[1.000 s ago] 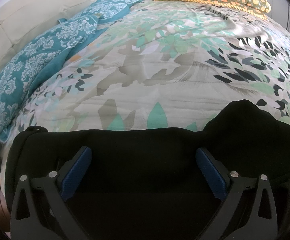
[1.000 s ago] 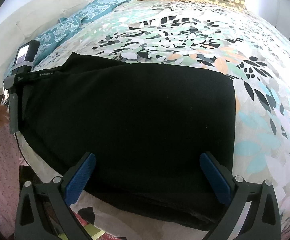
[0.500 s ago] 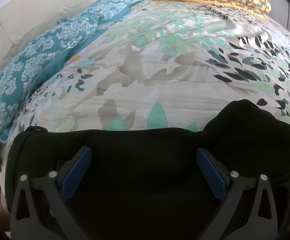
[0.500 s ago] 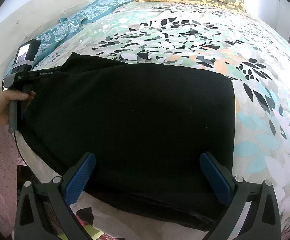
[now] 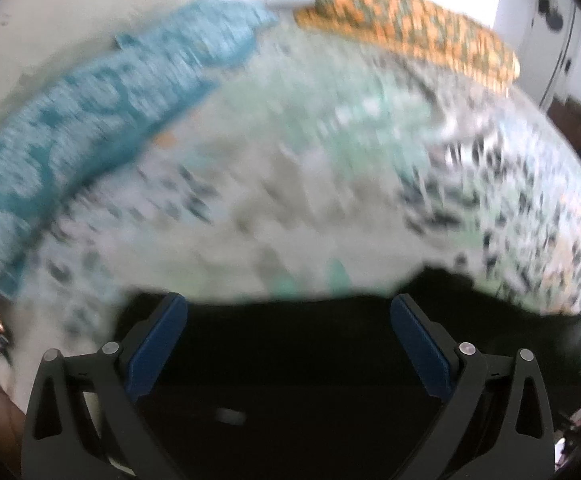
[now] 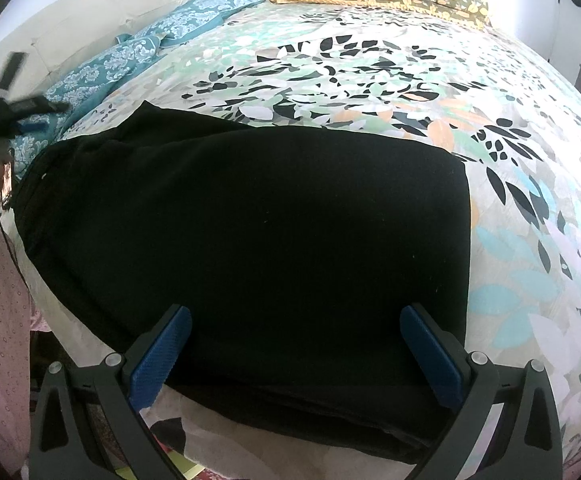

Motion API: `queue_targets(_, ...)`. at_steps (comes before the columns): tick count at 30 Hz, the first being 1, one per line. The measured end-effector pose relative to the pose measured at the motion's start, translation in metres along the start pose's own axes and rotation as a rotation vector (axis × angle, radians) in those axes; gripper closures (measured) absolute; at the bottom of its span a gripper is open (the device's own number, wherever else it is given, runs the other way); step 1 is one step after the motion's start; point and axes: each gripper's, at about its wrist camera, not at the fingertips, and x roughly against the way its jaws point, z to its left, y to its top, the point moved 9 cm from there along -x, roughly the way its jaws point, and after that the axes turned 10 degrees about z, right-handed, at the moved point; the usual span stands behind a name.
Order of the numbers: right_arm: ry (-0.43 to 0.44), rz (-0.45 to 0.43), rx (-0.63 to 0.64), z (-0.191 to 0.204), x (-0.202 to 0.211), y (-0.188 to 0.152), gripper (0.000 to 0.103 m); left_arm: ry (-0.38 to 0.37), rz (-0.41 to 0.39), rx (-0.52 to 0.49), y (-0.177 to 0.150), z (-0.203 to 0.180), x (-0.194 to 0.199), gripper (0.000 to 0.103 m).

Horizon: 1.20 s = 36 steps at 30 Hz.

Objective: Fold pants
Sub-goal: 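Grasp the folded trousers at the waistband with the left gripper and lift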

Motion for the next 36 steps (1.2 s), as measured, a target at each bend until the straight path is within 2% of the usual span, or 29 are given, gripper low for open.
queue_targets(2, -0.001, 0.002, 0.000, 0.000, 0.000, 0.000, 0.000, -0.028, -0.027, 0.025, 0.013, 0.036, 0.020, 0.001)
queue_targets(3, -0.001, 0.003, 0.000, 0.000, 0.000, 0.000, 0.000, -0.069, -0.010, 0.054, 0.017, 0.060, 0.022, 0.001)
queue_targets(5, -0.003, 0.005, -0.001, 0.000, 0.000, 0.000, 0.000, -0.171, 0.072, 0.137, 0.013, 0.096, 0.010, 0.001)
queue_targets(7, -0.004, 0.005, -0.001, 0.001, 0.000, 0.000, 0.000, -0.310, 0.207, 0.277, -0.008, 0.128, -0.017, 0.002)
queue_targets(8, -0.006, 0.005, -0.002, 0.000, 0.000, 0.000, 0.000, -0.335, 0.250, 0.309, -0.017, 0.136, -0.028, 0.002)
queue_targets(9, -0.007, 0.005, -0.002, 0.000, 0.000, 0.000, 0.000, -0.332, 0.273, 0.312, -0.025, 0.138, -0.035, 0.002)
queue_targets(11, -0.009, 0.005, -0.002, 0.000, -0.001, 0.001, 0.000, -0.297, 0.314, 0.251, -0.041, 0.129, -0.051, 0.002)
queue_targets(14, -0.009, 0.008, -0.002, 0.000, -0.001, 0.001, 0.000, -0.320, 0.386, 0.182, -0.060, 0.098, -0.070, 0.002)
queue_targets(16, -0.009, 0.010, -0.001, 0.000, -0.001, 0.001, 0.000, -0.331, 0.469, 0.148, -0.075, 0.074, -0.088, 0.001)
queue_targets(17, -0.009, 0.010, 0.000, 0.000, -0.001, 0.001, 0.000, -0.285, 0.502, 0.124, -0.084, 0.068, -0.098, 0.001)
queue_targets(20, -0.007, 0.007, 0.001, 0.000, -0.001, 0.001, 0.000, -0.221, 0.489, 0.075, -0.090, 0.060, -0.097, 0.000)
queue_targets(22, -0.007, 0.003, 0.001, 0.000, -0.001, 0.001, 0.000, -0.246, 0.494, 0.110, -0.089, 0.063, -0.095, 0.001)
queue_targets(23, -0.007, 0.001, 0.002, 0.000, -0.001, 0.001, 0.000, -0.259, 0.488, 0.144, -0.088, 0.066, -0.093, 0.004)
queue_targets(24, -0.007, 0.000, 0.002, 0.000, -0.001, 0.001, 0.000, -0.263, 0.486, 0.179, -0.088, 0.072, -0.092, 0.016)
queue_targets(25, -0.006, -0.001, 0.003, 0.000, -0.001, 0.001, 0.000, -0.285, 0.477, 0.193, -0.087, 0.072, -0.088, 0.034)
queue_targets(27, -0.005, -0.003, 0.003, 0.001, -0.001, 0.000, 0.000, -0.307, 0.457, 0.202, -0.086, 0.067, -0.078, 0.059)
queue_targets(30, -0.002, -0.004, 0.005, 0.000, -0.001, 0.001, 0.000, -0.252, 0.410, 0.223, -0.085, 0.060, -0.057, 0.082)
queue_targets(32, 0.000, -0.003, 0.005, 0.001, -0.001, 0.000, 0.000, -0.274, 0.375, 0.281, -0.080, 0.056, -0.039, 0.084)
queue_targets(33, 0.001, -0.003, 0.007, 0.000, -0.001, 0.000, 0.000, -0.315, 0.353, 0.314, -0.078, 0.051, -0.025, 0.085)
queue_targets(36, 0.007, -0.003, 0.009, 0.001, -0.001, 0.000, 0.000, -0.373, 0.316, 0.334, -0.072, 0.027, 0.013, 0.086)
